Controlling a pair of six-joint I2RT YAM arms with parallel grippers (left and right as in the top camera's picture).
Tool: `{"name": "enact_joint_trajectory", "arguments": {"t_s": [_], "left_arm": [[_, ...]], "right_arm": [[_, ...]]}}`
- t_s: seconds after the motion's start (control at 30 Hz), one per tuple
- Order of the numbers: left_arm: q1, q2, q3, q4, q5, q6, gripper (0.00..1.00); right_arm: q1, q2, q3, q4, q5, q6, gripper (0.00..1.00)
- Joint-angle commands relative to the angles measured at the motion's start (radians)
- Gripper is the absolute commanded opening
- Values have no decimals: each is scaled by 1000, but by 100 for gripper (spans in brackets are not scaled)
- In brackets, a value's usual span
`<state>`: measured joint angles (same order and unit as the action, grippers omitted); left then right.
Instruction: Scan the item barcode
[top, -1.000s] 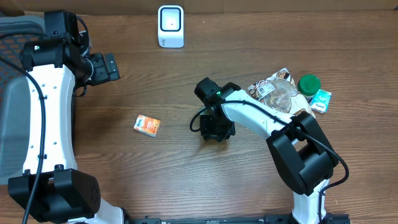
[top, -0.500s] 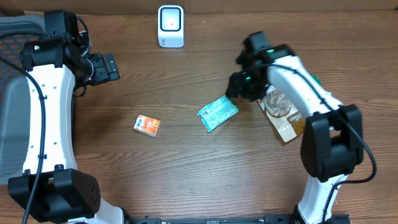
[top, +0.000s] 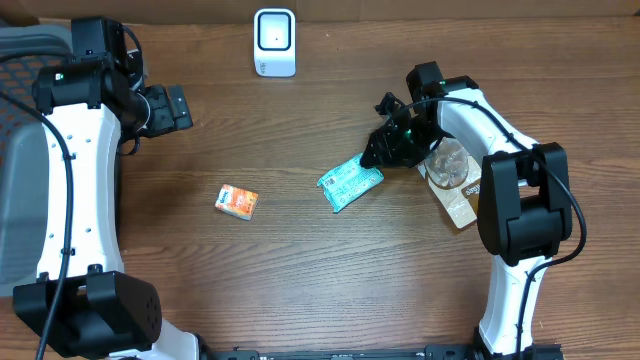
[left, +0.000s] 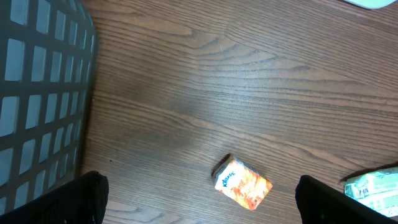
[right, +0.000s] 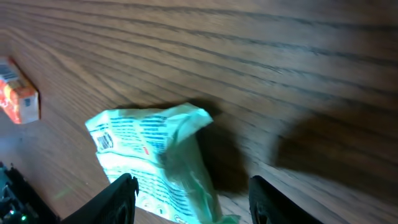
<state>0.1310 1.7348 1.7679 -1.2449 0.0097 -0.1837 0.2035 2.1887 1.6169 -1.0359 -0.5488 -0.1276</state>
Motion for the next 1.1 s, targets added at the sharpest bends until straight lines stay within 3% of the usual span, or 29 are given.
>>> {"name": "enact_joint_trajectory", "arguments": {"t_s": [0.0, 0.23, 0.6, 1.07], "left_arm": [[-2, 6, 7, 0, -10, -3, 100], [-2, 6, 7, 0, -10, -3, 100], [-2, 6, 7, 0, -10, -3, 99], [-2, 6, 7, 0, -10, -3, 100]], "right_arm": [[17, 53, 6, 6, -39, -31, 55], [41, 131, 6, 6, -97, -25, 32], [46, 132, 6, 6, -97, -10, 4], [17, 51, 49, -47, -310, 8, 4]]}}
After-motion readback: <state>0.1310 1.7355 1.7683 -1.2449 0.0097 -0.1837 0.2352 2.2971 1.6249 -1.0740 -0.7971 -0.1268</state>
